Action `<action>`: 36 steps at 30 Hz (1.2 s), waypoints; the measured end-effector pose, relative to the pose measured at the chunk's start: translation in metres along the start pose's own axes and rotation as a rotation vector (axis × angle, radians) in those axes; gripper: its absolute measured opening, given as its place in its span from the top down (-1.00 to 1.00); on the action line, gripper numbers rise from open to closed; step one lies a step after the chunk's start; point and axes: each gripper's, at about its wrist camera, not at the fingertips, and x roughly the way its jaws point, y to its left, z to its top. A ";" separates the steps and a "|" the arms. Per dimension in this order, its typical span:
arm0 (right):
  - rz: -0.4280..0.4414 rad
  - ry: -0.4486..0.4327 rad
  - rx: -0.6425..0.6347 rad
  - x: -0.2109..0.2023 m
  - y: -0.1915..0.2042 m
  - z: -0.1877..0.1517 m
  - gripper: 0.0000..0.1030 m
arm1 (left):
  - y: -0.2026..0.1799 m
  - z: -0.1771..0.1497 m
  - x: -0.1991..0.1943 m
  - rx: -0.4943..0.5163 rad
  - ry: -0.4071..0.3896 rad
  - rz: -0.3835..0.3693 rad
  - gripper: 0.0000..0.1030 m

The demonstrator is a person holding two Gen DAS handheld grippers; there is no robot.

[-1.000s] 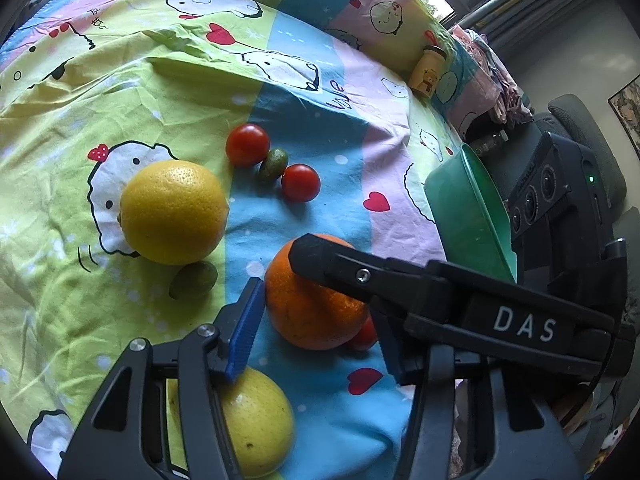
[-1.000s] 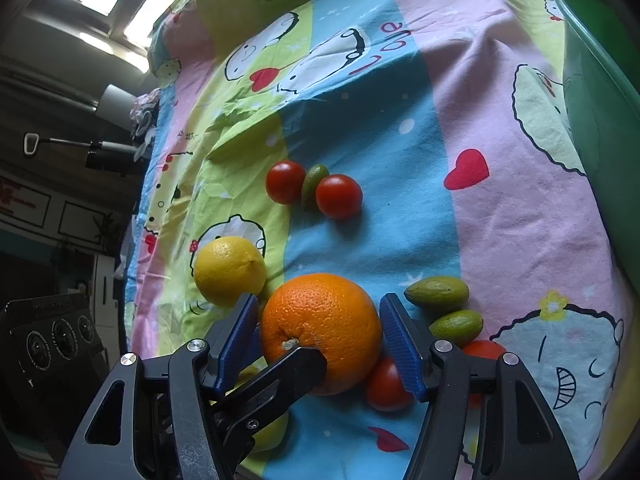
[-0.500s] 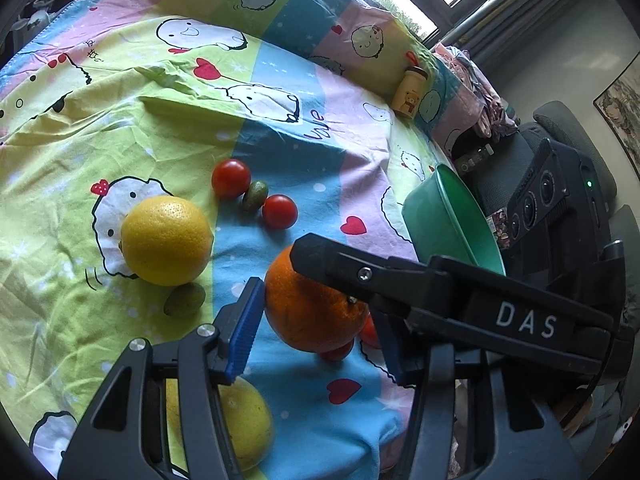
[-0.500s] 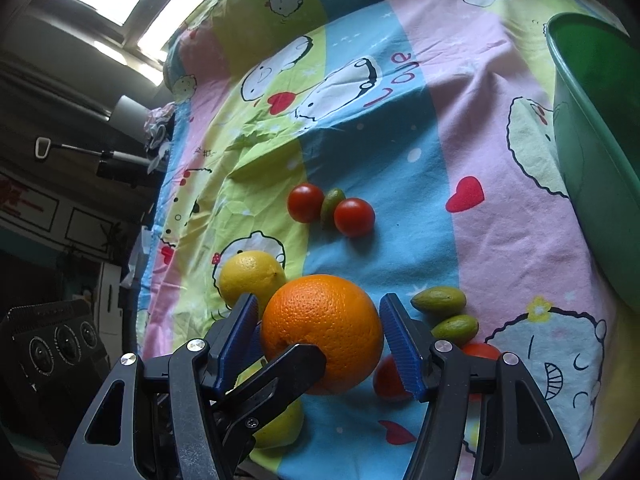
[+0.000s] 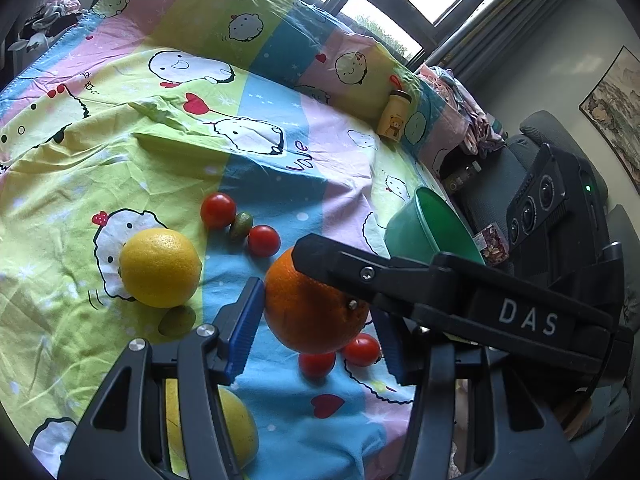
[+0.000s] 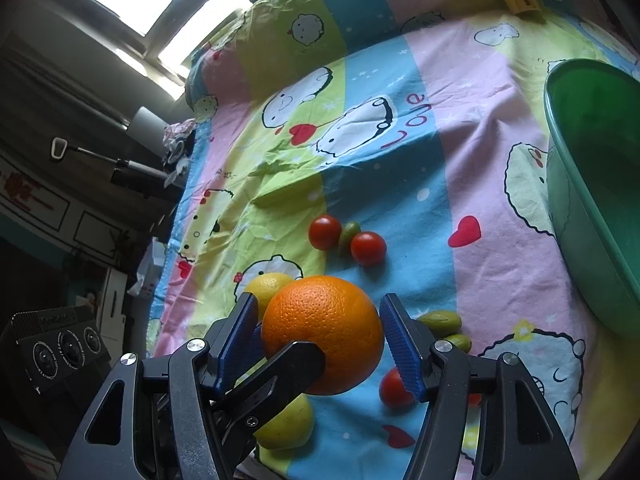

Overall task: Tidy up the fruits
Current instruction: 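Lift the orange with the right tool and carry it toward the green basin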

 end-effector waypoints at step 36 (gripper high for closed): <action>0.005 -0.072 -0.006 -0.019 -0.003 0.006 -0.25 | -0.016 0.012 -0.001 0.026 0.020 -0.048 0.35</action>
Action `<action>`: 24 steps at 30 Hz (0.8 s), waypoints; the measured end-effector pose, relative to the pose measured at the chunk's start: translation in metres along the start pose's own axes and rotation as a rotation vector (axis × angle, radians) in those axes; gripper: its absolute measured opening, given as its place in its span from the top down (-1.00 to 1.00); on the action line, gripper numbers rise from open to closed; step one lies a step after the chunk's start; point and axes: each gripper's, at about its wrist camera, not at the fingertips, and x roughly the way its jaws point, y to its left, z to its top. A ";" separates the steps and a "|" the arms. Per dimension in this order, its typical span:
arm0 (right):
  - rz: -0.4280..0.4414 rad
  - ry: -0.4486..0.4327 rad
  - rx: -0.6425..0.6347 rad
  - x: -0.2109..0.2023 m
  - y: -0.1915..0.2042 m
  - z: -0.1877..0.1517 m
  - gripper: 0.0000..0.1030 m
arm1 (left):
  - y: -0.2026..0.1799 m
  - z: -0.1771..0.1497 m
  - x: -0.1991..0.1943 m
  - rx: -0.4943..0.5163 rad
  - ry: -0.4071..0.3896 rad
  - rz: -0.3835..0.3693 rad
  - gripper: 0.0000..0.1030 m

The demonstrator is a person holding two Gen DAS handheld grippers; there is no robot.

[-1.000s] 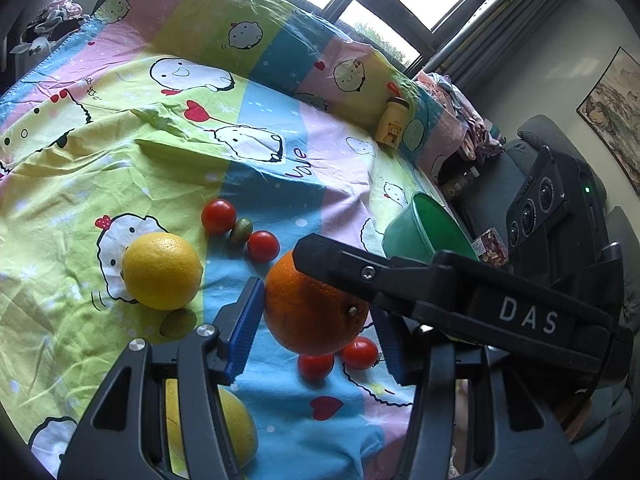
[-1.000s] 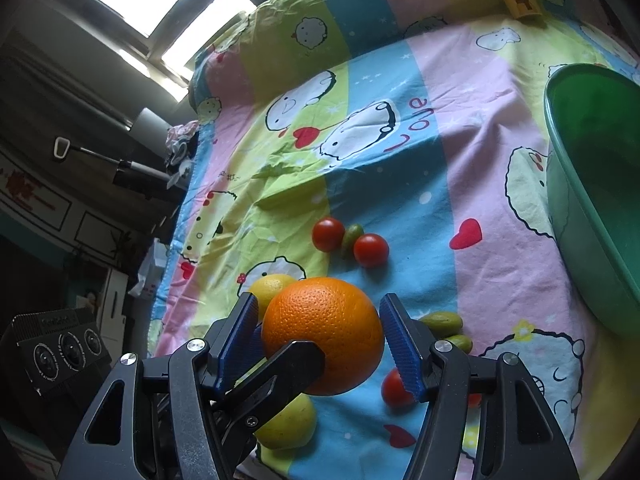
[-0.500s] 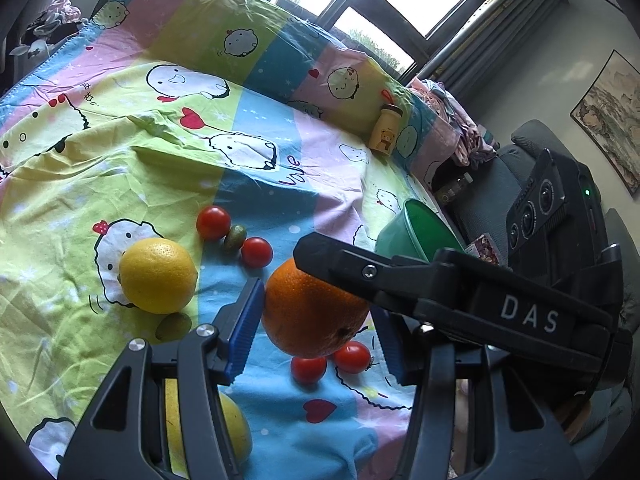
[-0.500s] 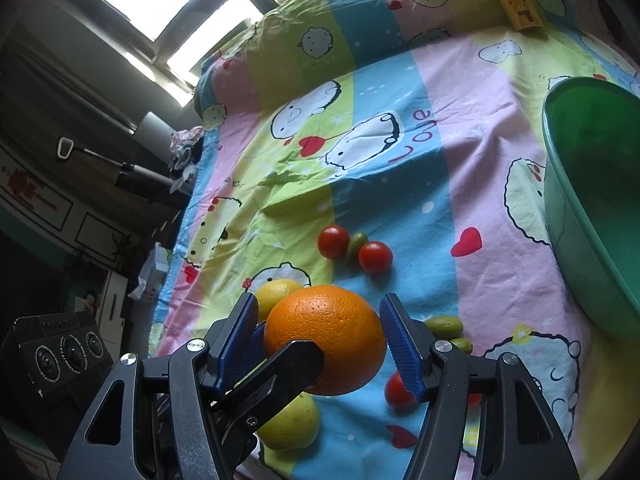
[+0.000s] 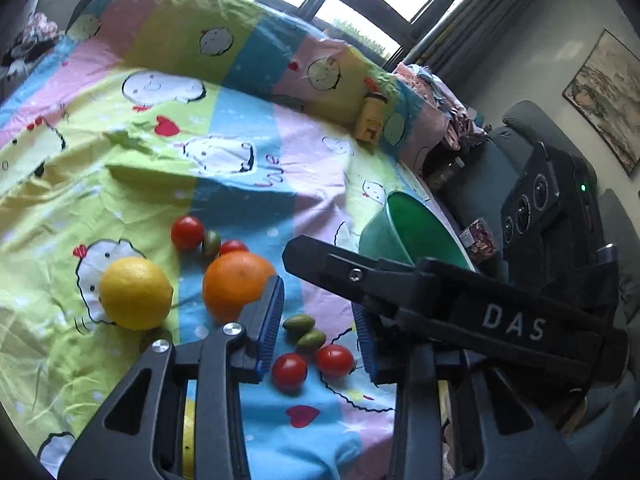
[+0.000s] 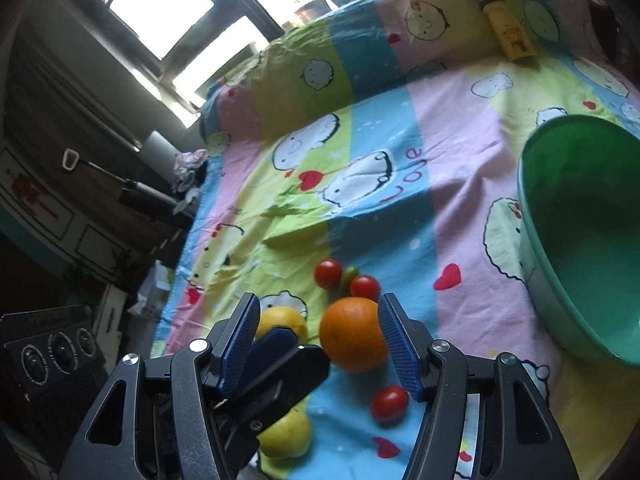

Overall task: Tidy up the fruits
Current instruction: 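Lift the orange with the right tool and carry it toward the green basin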

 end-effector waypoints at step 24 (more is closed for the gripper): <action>-0.013 0.111 0.138 0.036 -0.045 0.021 -0.27 | 0.025 0.006 0.049 0.000 0.157 0.110 0.14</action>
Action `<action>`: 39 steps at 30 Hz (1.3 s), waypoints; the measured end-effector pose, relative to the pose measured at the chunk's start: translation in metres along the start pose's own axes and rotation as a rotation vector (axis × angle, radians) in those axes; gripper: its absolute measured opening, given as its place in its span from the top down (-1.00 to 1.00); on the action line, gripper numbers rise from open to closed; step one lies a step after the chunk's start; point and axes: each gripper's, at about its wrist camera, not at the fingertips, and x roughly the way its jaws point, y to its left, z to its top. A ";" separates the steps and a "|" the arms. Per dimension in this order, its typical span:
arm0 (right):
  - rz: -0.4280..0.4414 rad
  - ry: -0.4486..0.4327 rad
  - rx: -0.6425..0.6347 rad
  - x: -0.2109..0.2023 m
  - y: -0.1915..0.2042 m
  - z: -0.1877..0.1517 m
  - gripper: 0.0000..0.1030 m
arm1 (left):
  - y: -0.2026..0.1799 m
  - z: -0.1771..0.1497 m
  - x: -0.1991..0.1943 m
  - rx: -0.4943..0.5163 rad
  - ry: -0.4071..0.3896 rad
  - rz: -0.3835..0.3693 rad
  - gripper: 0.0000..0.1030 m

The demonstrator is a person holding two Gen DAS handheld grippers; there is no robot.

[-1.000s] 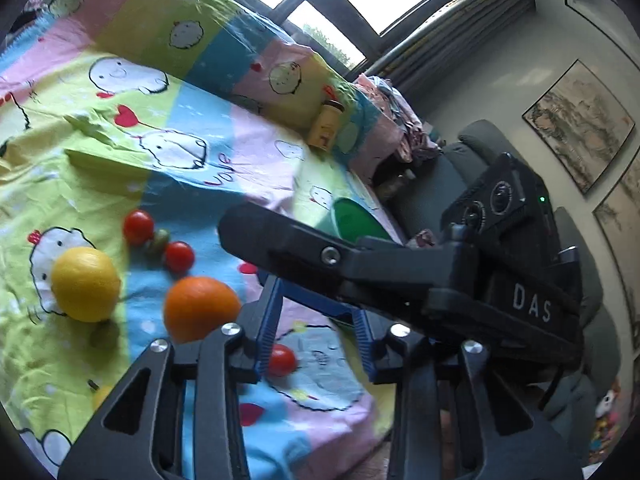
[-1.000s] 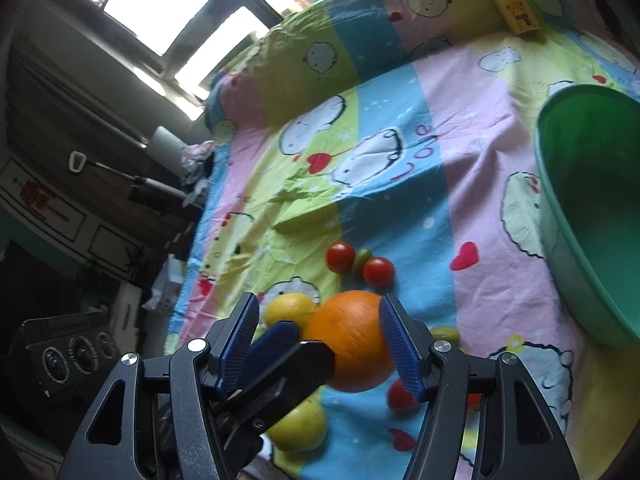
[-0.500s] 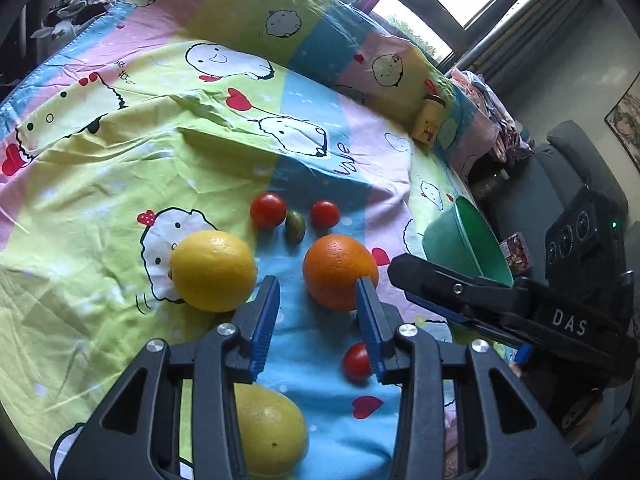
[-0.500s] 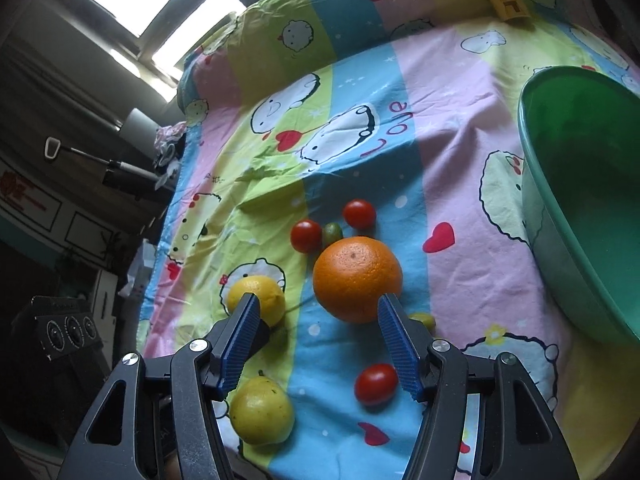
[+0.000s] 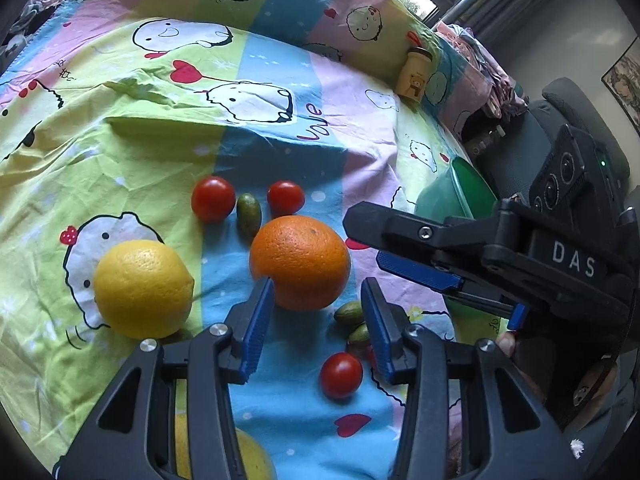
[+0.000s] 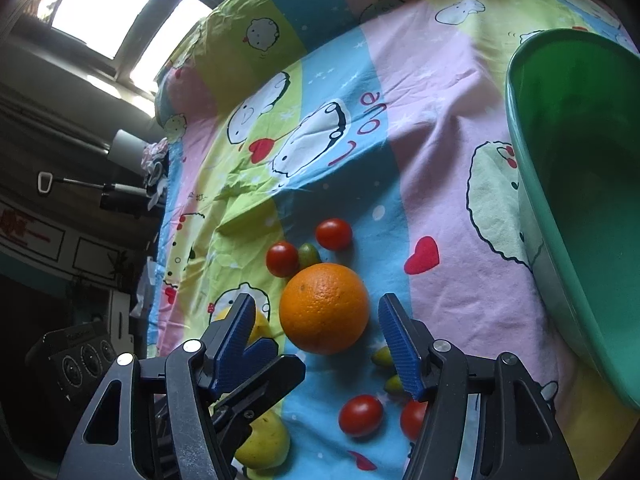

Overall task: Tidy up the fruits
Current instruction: 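Lift the orange with the right tool and carry it toward the green basin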

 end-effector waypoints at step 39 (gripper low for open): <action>0.060 0.176 0.057 0.056 -0.011 0.013 -0.39 | -0.007 0.021 0.031 0.143 -0.016 0.127 -0.11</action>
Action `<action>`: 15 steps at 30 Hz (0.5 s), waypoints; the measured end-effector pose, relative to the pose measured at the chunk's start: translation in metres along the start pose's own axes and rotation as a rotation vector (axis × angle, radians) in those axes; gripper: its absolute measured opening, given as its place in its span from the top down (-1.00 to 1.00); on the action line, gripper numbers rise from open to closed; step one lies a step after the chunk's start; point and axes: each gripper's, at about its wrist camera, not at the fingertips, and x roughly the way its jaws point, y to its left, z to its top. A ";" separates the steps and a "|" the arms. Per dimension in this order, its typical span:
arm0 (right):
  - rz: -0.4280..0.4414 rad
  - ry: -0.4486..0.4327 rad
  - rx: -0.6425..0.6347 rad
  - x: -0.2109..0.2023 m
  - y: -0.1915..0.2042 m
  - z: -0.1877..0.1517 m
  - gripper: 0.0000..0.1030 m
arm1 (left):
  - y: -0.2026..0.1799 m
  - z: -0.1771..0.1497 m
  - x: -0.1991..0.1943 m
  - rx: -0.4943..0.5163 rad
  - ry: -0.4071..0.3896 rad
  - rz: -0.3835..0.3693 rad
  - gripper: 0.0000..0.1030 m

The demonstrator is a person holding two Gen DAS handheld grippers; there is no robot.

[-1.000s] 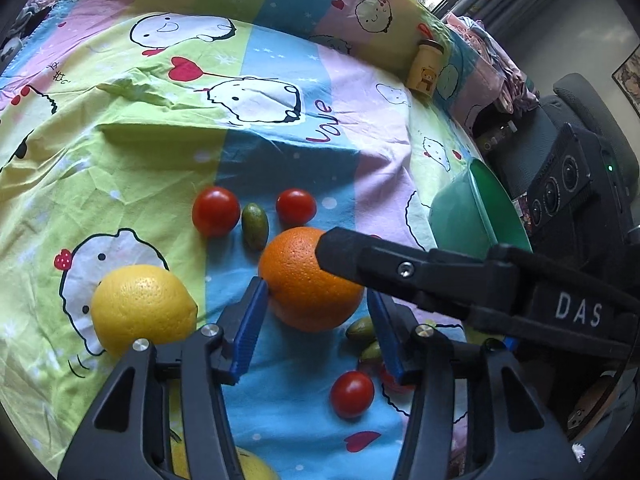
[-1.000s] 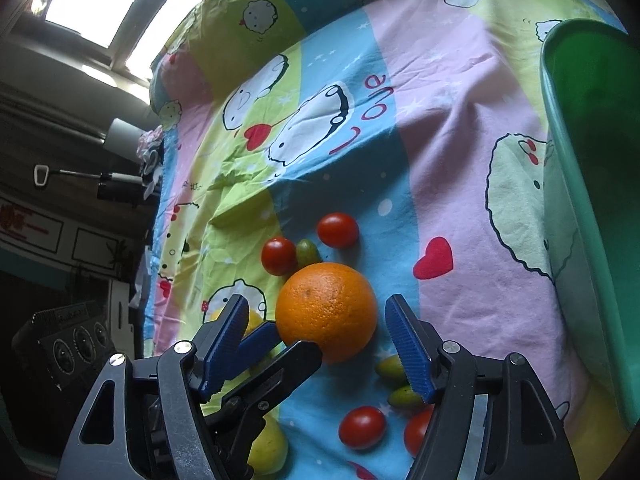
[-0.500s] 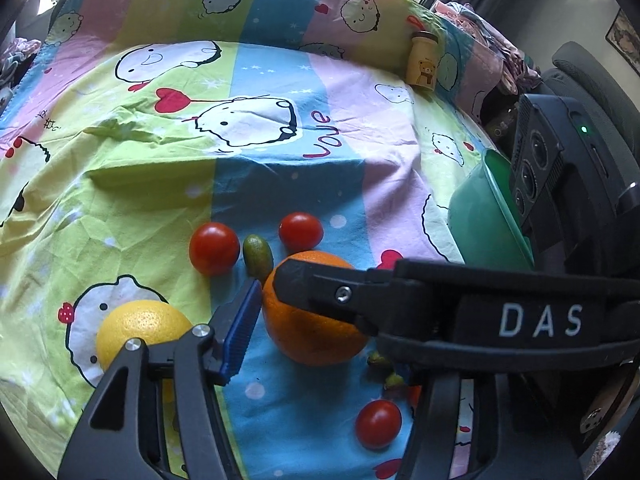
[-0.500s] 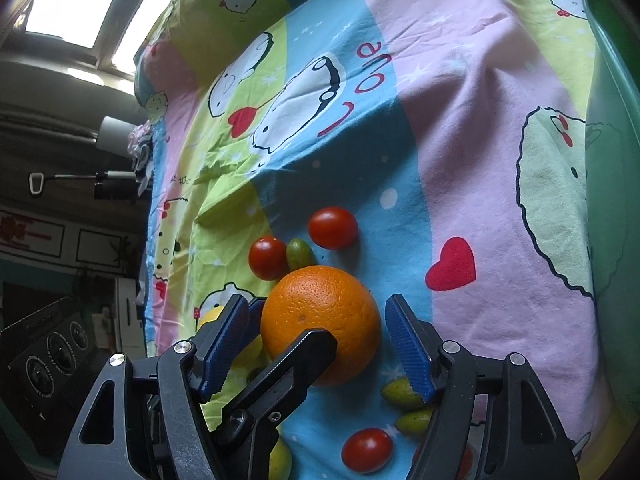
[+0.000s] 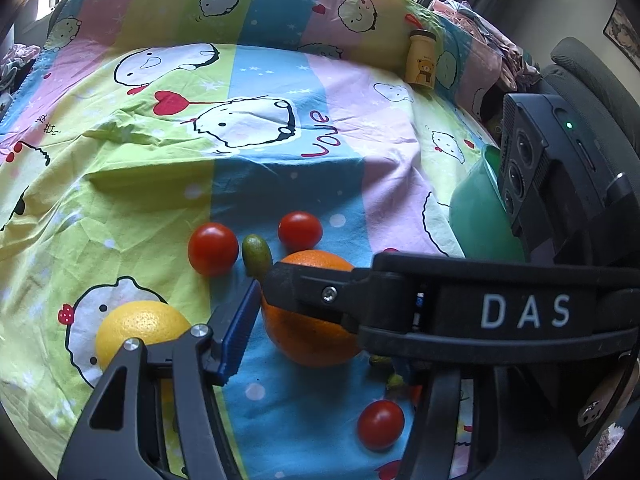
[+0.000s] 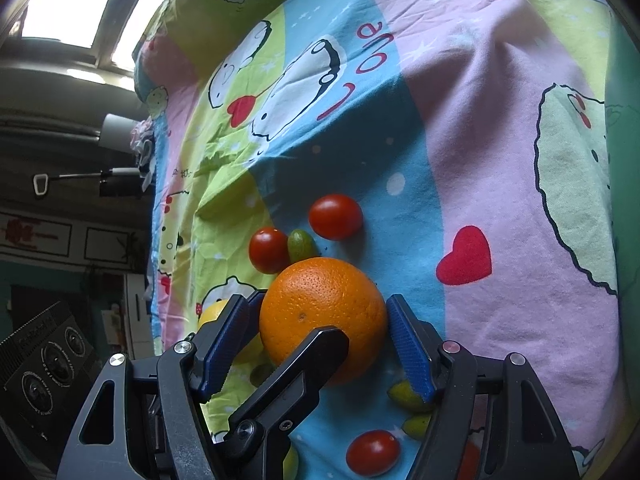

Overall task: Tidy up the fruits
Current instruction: 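Lift the orange with the right tool and carry it toward the green basin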

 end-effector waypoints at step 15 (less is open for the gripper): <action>-0.019 -0.007 -0.027 -0.003 0.002 -0.005 -0.30 | -0.004 -0.005 -0.005 -0.001 0.003 0.003 -0.08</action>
